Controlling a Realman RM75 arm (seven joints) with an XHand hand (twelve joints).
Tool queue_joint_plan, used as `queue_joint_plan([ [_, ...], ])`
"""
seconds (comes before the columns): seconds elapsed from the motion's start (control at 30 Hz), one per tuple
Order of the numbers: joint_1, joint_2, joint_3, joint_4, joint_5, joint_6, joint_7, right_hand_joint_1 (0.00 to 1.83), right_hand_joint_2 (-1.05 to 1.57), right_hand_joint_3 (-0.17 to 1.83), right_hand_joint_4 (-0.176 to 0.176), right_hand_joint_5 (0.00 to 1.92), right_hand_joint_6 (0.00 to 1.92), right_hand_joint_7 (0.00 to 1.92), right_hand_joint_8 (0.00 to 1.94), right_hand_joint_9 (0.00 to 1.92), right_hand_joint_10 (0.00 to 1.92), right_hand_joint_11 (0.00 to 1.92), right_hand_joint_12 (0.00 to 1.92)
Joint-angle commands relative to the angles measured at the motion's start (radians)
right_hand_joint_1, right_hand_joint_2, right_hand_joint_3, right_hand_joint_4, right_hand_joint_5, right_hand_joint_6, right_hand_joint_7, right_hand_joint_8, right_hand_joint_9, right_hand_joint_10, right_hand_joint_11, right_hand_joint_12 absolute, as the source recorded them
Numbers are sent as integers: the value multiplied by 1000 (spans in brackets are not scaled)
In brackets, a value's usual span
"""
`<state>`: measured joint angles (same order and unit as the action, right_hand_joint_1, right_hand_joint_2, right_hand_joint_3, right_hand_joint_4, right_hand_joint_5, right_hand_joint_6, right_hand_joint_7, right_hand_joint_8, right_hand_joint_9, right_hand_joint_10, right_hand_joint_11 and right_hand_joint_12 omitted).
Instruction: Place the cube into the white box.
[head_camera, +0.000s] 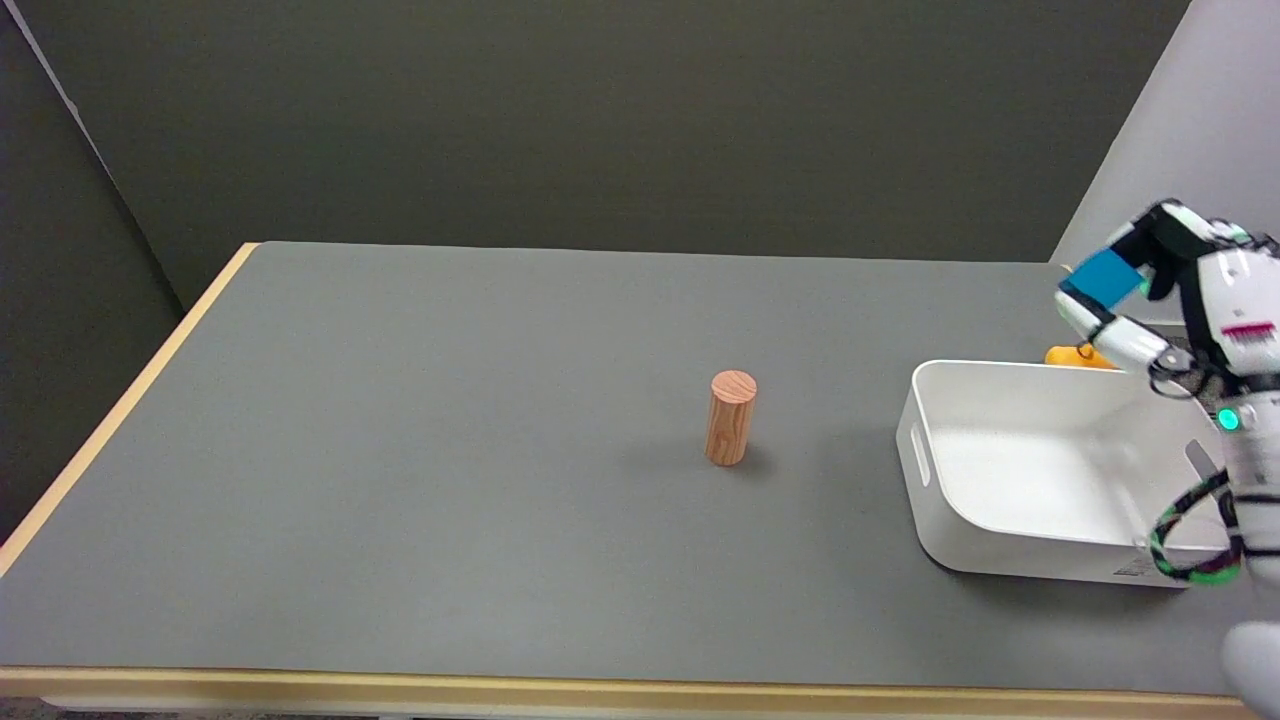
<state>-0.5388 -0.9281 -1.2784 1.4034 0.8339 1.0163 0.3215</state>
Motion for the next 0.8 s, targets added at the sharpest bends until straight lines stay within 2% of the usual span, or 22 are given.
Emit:
queue_joint_plan([
  [0.03,-144,-67,-122,-78,148,310,-1,1206,994,540,-166,677,1366,837,1595,894,1739,473,1921],
  [0.33,-105,-44,-240,-131,211,324,-1,1208,977,568,-166,683,1367,845,1591,902,1749,465,1921],
  [0.57,-70,-35,-270,-162,212,339,7,1205,981,570,-164,676,1377,838,1603,900,1764,463,1921],
  [0.6,-61,-33,-282,-168,212,358,7,1168,1002,548,-151,673,1412,838,1617,901,1777,432,1921],
  [0.63,-52,-33,-289,-179,212,374,10,1059,1056,483,-111,674,1502,849,1638,917,1799,339,1921],
  [0.67,-47,-33,-293,-182,212,383,15,955,1014,534,-73,639,1447,823,1539,894,1732,243,1921],
  [0.73,-34,-35,-307,-205,216,410,56,783,729,872,-11,489,997,681,1053,742,1400,104,1921],
  [0.8,-21,-36,-321,-224,229,435,94,690,700,881,18,416,816,578,777,604,1258,159,1881],
])
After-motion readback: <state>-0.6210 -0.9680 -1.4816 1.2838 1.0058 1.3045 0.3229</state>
